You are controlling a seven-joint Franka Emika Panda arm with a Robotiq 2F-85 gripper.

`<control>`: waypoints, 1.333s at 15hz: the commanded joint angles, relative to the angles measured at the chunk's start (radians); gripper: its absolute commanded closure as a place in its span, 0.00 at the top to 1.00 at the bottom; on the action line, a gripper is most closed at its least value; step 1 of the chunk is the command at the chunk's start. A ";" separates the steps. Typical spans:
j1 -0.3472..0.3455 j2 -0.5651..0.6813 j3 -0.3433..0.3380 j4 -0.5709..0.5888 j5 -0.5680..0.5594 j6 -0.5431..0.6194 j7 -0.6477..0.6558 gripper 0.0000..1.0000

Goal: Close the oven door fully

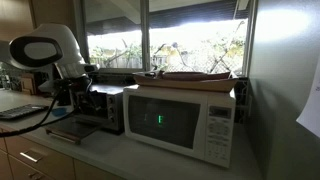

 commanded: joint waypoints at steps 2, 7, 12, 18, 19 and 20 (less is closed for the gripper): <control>0.005 0.000 -0.003 0.003 -0.003 -0.004 0.003 1.00; 0.006 0.042 -0.022 0.011 0.014 -0.008 0.005 1.00; 0.109 0.142 -0.173 0.013 0.211 -0.001 -0.161 1.00; 0.207 0.291 -0.309 0.004 0.455 -0.002 -0.412 1.00; 0.223 0.320 -0.325 0.008 0.501 -0.011 -0.456 1.00; 0.239 0.347 -0.339 0.012 0.548 -0.023 -0.502 1.00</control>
